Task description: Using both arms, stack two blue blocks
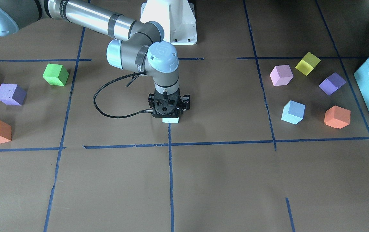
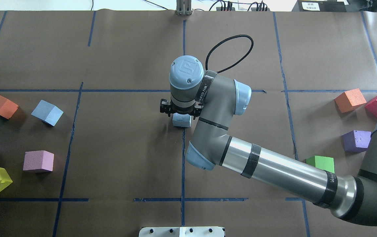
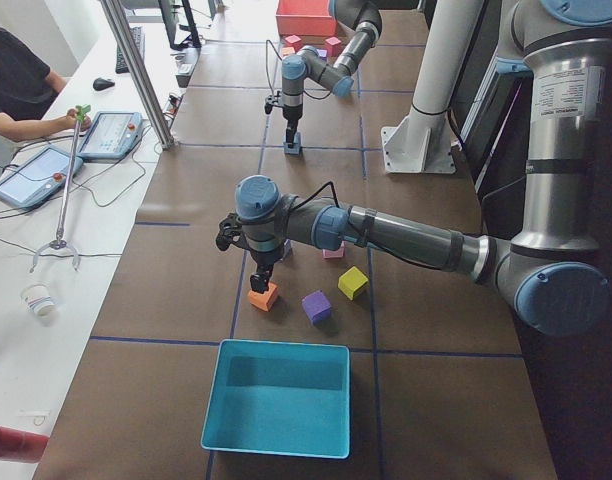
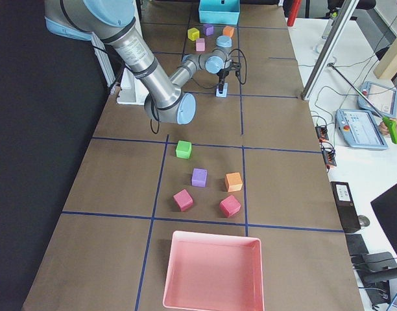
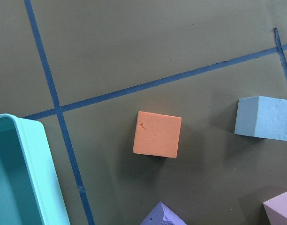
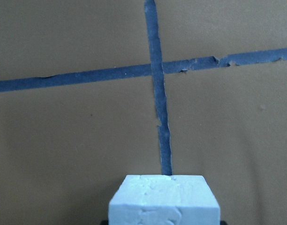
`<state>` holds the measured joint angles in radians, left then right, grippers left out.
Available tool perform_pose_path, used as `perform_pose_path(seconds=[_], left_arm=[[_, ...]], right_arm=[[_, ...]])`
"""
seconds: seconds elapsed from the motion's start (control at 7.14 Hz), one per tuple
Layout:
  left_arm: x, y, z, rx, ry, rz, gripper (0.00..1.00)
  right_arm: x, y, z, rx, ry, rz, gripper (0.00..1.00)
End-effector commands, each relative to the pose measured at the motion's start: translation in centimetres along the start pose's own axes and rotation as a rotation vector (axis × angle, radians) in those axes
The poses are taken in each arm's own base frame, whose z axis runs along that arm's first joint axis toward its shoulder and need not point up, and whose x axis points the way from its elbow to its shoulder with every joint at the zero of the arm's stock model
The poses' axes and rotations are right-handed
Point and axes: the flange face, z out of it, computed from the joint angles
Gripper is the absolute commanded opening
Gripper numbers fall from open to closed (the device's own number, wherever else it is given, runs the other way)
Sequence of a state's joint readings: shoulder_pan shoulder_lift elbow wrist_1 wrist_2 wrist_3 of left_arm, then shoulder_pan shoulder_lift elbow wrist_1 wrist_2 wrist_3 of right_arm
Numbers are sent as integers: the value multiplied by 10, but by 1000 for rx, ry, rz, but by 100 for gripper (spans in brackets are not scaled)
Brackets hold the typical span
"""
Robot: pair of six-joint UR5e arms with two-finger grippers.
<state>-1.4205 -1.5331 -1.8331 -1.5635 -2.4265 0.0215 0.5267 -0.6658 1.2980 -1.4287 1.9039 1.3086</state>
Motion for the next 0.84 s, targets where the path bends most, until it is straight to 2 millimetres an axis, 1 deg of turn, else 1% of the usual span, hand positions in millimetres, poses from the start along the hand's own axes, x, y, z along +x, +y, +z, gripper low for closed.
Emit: perform_pose_path(seconds=[0.0, 0.14, 0.28, 0.42, 0.56, 0.7], left_arm=[[11, -3, -3, 8, 2, 26, 100], [48, -10, -7, 18, 7, 101, 100], [85, -24, -13, 36, 18, 135, 100], [130, -36, -6, 27, 43, 137, 100], [162, -50, 12, 19, -8, 181, 100], [178, -55, 33, 6, -73, 208, 100]], right_arm=[[-1, 1, -7, 4, -13, -7, 99], [-3, -2, -23, 17, -36, -7, 99], [7, -14, -43, 31, -49, 8, 99], [18, -21, -62, 44, -45, 22, 99], [23, -26, -85, 54, -38, 39, 99], [27, -27, -115, 67, -42, 50, 99]])
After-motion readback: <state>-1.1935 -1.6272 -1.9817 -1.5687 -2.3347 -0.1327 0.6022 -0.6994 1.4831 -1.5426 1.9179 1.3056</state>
